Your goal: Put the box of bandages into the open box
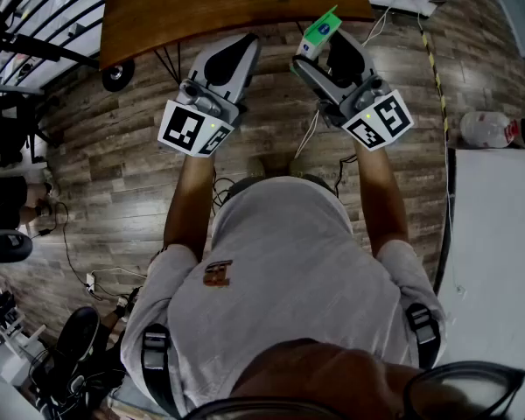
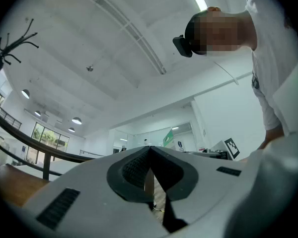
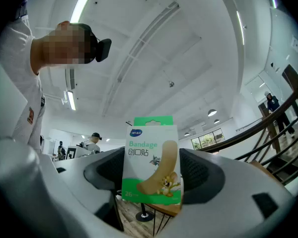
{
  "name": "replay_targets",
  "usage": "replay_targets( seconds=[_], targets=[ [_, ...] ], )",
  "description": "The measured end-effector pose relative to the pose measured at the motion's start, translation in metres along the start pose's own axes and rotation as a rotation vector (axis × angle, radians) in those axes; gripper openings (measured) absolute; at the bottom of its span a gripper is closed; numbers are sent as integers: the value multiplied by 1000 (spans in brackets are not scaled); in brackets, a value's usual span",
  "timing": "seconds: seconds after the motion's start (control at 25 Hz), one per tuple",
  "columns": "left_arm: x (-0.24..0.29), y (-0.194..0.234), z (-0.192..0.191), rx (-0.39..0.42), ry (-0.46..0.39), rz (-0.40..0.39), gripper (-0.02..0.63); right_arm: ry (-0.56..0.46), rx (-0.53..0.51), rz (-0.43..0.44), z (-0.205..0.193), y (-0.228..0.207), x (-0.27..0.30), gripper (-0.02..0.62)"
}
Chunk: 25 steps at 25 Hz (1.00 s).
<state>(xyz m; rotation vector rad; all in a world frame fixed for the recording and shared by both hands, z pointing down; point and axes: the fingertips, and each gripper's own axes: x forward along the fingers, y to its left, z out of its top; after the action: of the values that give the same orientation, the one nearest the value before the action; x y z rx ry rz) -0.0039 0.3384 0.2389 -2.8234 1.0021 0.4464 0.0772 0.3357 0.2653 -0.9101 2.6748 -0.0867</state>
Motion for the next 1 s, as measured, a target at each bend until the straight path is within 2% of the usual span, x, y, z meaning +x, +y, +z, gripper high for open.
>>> replay_targets(
  seconds=[0.56, 1.0],
  targets=[
    [-6, 7, 1, -4, -7, -6, 19, -14, 14, -6, 0, 3, 4, 328],
    [-47, 70, 14, -4, -6, -30, 20, -13, -1, -67, -16, 14, 59, 328]
  ],
)
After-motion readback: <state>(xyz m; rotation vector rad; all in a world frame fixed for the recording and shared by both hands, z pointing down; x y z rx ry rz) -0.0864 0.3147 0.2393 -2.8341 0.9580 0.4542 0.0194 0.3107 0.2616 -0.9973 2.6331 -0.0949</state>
